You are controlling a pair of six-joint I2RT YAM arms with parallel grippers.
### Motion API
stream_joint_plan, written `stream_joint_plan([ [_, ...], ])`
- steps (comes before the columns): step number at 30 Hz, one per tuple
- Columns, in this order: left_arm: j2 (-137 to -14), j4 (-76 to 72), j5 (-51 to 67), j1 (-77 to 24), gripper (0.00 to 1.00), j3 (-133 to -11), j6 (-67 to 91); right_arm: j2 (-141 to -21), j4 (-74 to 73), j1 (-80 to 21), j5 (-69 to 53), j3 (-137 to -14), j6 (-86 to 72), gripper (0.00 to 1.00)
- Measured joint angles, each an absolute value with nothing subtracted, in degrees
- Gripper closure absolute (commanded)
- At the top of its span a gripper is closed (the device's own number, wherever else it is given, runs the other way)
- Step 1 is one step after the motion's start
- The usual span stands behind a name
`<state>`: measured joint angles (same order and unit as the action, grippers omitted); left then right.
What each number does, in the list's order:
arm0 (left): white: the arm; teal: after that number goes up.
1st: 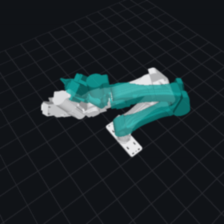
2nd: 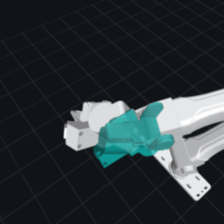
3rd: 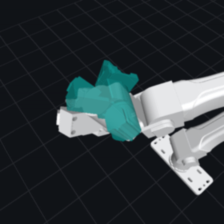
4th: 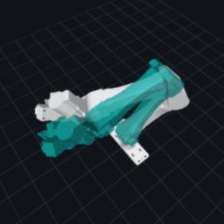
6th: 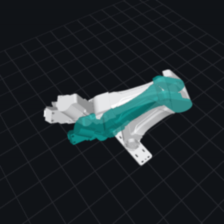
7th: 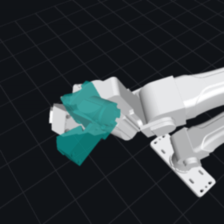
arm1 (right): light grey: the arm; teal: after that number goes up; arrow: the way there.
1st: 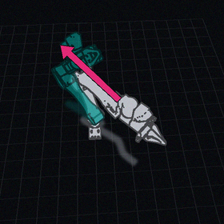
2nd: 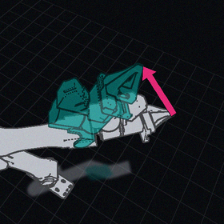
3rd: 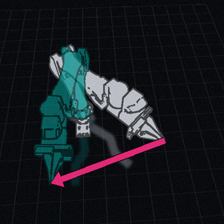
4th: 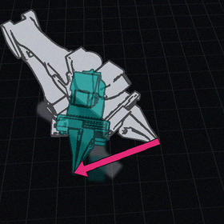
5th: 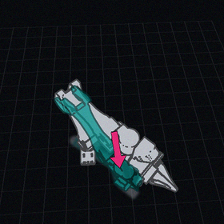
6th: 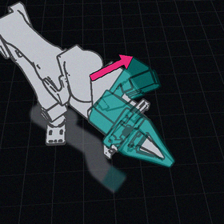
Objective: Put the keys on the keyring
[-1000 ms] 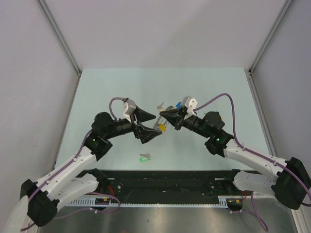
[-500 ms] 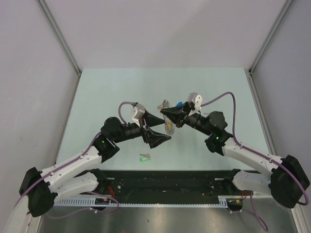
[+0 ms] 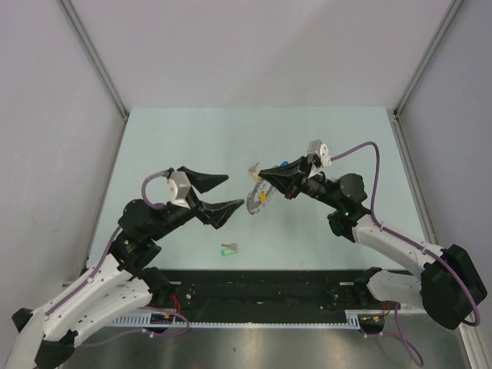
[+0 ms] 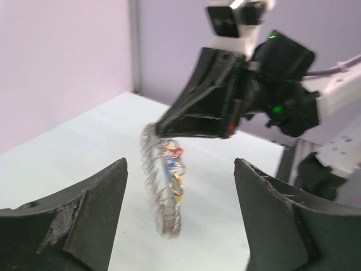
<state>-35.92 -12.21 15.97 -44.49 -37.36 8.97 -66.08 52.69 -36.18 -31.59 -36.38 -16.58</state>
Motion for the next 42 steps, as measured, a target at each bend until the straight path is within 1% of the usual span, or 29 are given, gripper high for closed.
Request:
stream_joint_plan([
  [5, -37.8, -11.5, 15.7, -39.1, 0.31, -37.7, 8.8, -66.8, 55.3, -35.6, -33.5, -36.4, -19.0, 1.0],
  [6, -39.0, -11.7, 16.3, -38.2, 0.35, -37.6, 9.0, -67.0, 55.7, -35.6, -33.7, -36.4, -19.5, 1.0],
  [9, -43.5, -13.1, 18.8, -37.2, 0.46, -37.9, 9.2, -67.7, 57.1, -35.6, -34.5, -36.4, -20.6, 1.0],
  [13, -48.9, -14.7, 22.4, -37.1, 0.53, -38.3, 10.0, -68.8, 58.3, -35.6, -35.7, -36.2, -21.9, 1.0],
  [15, -50.0, -15.5, 24.4, -37.1, 0.55, -38.3, 10.0, -69.2, 58.8, -35.6, -36.3, -36.1, -22.5, 1.0],
  [24, -52.4, -19.4, 31.6, -36.6, 0.58, -38.5, 10.1, -69.4, 60.4, -35.6, -38.1, -36.1, -23.8, 1.0],
  [33, -53.8, -22.2, 33.5, -36.6, 0.64, -38.5, 10.6, -70.6, 62.5, -35.6, -39.4, -36.1, -25.1, 1.0],
  [36, -54.0, -23.4, 33.8, -36.6, 0.69, -38.5, 11.0, -70.9, 62.5, -35.7, -40.0, -36.1, -25.5, 1.0],
  [37, -54.1, -23.7, 33.8, -36.6, 0.69, -38.5, 11.2, -70.9, 62.6, -35.7, -40.1, -36.1, -25.5, 1.0],
  [38, -54.2, -24.3, 34.0, -36.6, 0.73, -38.5, 11.5, -71.0, 62.7, -35.8, -40.1, -36.1, -25.5, 1.0],
  [40, -54.3, -24.9, 34.3, -36.6, 0.77, -38.5, 11.8, -71.0, 62.8, -35.8, -40.2, -36.1, -25.5, 1.0],
  [42, -54.5, -25.2, 34.7, -36.6, 0.88, -38.5, 12.1, -71.1, 63.0, -35.8, -40.4, -36.1, -25.5, 1.0],
])
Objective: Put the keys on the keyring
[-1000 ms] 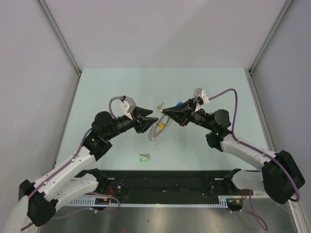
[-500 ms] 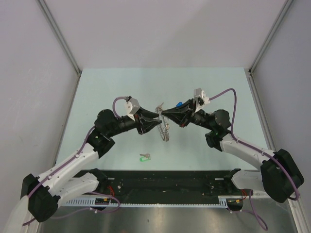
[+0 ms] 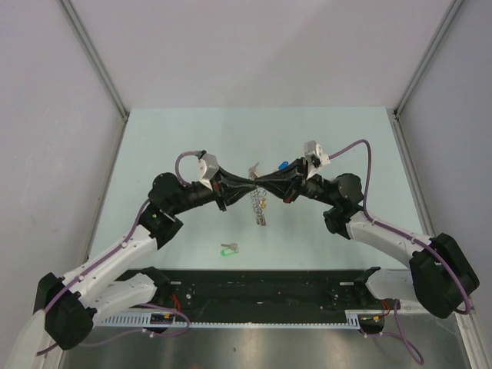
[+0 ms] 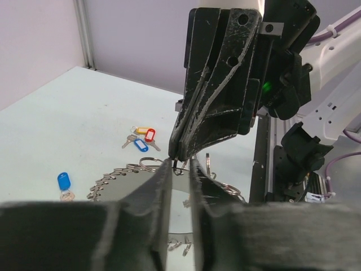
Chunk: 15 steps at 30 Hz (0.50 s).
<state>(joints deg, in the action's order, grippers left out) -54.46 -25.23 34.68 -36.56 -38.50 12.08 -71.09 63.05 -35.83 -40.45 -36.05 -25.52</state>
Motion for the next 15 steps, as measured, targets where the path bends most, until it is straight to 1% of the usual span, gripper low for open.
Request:
stream_joint_plan([
  [2, -54.6, -25.4, 34.8, -36.4, 0.93, -38.5, 12.1, -71.1, 63.3, -35.9, -40.6, -36.1, -25.6, 1.0],
  [4, -54.7, -25.5, 34.8, -36.3, 0.94, -38.5, 12.1, -71.1, 63.5, -35.9, -40.6, -36.1, -25.8, 1.0],
  [6, -54.7, -25.5, 34.8, -36.2, 1.0, -38.5, 12.1, -71.1, 63.6, -35.9, -40.6, -36.1, -25.9, 1.0],
  [13, -54.3, -25.0, 34.8, -36.2, 1.0, -38.5, 12.0, -71.1, 63.7, -35.9, -40.6, -36.1, -26.0, 1.0],
  [15, -53.8, -23.8, 34.7, -36.2, 1.0, -38.6, 11.6, -71.1, 63.5, -35.9, -40.7, -36.1, -25.9, 0.86],
])
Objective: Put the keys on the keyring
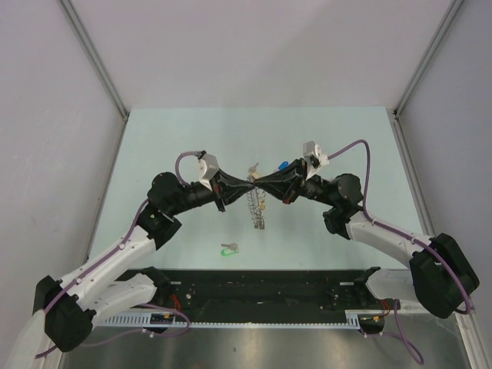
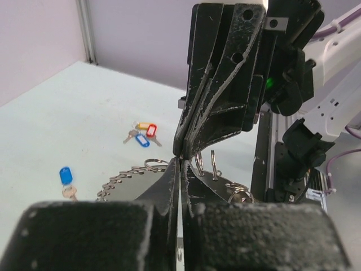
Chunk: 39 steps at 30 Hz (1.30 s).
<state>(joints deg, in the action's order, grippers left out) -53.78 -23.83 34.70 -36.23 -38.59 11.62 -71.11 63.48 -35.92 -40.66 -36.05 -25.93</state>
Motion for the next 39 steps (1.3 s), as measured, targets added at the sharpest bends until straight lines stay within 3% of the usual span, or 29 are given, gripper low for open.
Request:
stream_joint_plan([
  [2, -53.5, -19.4, 34.2, -36.2, 1.0, -40.1, 10.3, -71.0, 62.2, -36.0, -40.8, -36.1, -25.8, 0.71],
  [5, -53.5, -9.9, 32.5, -36.2, 1.0, -44.4, 6.7, -69.4, 57.9, -35.3, -40.0, -36.1, -24.5, 0.6],
  [9, -53.8, 6.4, 28.3, -36.2, 1.0, -54.0, 0.3, -64.4, 46.8, -34.7, -37.9, -36.4, -18.9, 0.57],
  [15, -57.1, 26.0, 24.2, -36.3, 1.0, -67.2, -7.4, -61.6, 30.1, -34.2, -36.9, -41.2, -9.0, 0.59],
  [23, -63.8, 44.1, 21.6, -37.5, 1.0, -71.5, -12.4, -68.1, 20.8, -34.0, -43.0, -48.1, -2.5, 0.65],
  [39, -64.5, 50.3, 21.5, -39.6, 1.0, -72.8, -15.6, -77.4, 16.1, -39.1, -55.2, -53.6, 2.8, 0.72],
])
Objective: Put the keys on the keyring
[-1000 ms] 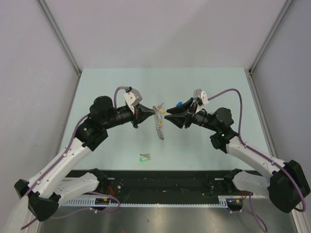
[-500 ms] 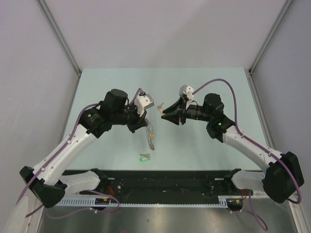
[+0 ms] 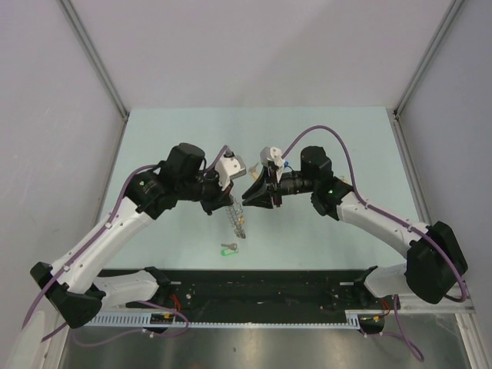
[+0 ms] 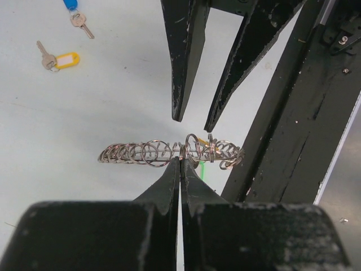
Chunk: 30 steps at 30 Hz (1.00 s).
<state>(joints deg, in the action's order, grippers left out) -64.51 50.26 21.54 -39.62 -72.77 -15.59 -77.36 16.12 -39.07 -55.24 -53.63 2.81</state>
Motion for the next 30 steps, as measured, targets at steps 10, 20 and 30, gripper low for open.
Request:
stream_joint_plan([
  [10, -65.3, 50.5, 21.8, -41.0, 1.0, -73.2, -15.7, -79.8, 15.7, -40.8, -57.4, -54.9, 3.8, 0.8],
  [20, -65.7, 50.8, 21.8, -41.9, 1.0, -73.6, -15.7, -80.2, 15.1, -41.8, -57.9, -55.4, 4.6, 0.78],
  [30, -66.0, 50.9, 21.8, -42.0, 1.0, -73.8, -16.0, -80.1, 13.7, -41.0, -56.8, -55.7, 4.6, 0.8],
])
